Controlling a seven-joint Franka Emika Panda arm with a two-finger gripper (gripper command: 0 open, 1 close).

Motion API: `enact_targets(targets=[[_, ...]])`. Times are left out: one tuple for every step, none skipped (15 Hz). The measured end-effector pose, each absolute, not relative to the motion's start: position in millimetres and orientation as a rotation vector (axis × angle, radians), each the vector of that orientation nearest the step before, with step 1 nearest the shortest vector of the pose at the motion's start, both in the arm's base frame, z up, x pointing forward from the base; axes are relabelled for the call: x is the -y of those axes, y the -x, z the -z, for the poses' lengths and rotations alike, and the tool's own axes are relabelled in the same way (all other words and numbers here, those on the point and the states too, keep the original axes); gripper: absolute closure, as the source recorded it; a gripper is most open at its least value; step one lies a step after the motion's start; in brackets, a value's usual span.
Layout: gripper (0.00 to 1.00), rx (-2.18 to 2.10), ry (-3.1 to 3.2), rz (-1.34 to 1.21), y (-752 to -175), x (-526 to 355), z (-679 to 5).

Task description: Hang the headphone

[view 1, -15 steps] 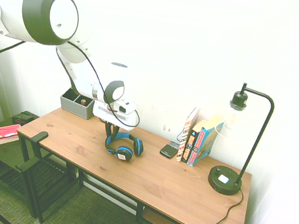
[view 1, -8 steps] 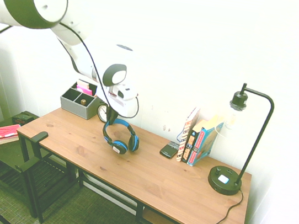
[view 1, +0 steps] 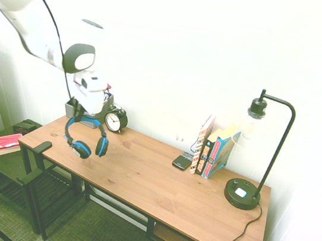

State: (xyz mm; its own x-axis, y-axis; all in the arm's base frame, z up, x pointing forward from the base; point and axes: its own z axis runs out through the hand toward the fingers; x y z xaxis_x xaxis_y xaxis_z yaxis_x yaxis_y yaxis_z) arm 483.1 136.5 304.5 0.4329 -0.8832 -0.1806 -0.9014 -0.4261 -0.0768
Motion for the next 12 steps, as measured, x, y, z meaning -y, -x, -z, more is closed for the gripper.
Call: enact_targets(targets=[[1.0,-1.567,2.527,-0.178,-460,-149,-293],[1.0,-1.55,2.541,-0.183,-440,-160,-281],[1.0,-1.527,2.554,-0.184,-423,-173,-270],[1.0,-1.496,2.568,-0.187,-408,-189,-261],[1.0,-1.457,2.593,-0.191,-394,-207,-253],[1.0,-1.421,2.619,-0.194,-380,-228,-243],[1.0,-1.4,2.64,-0.205,-368,-245,-231],[1.0,-1.387,2.659,-0.216,-359,-259,-215],[1.0,-1.379,2.678,-0.223,-355,-268,-200],[1.0,-1.37,2.696,-0.23,-353,-276,-185],[1.0,-1.36,2.711,-0.241,-354,-284,-171],[1.0,-1.344,2.729,-0.254,-354,-292,-160]])
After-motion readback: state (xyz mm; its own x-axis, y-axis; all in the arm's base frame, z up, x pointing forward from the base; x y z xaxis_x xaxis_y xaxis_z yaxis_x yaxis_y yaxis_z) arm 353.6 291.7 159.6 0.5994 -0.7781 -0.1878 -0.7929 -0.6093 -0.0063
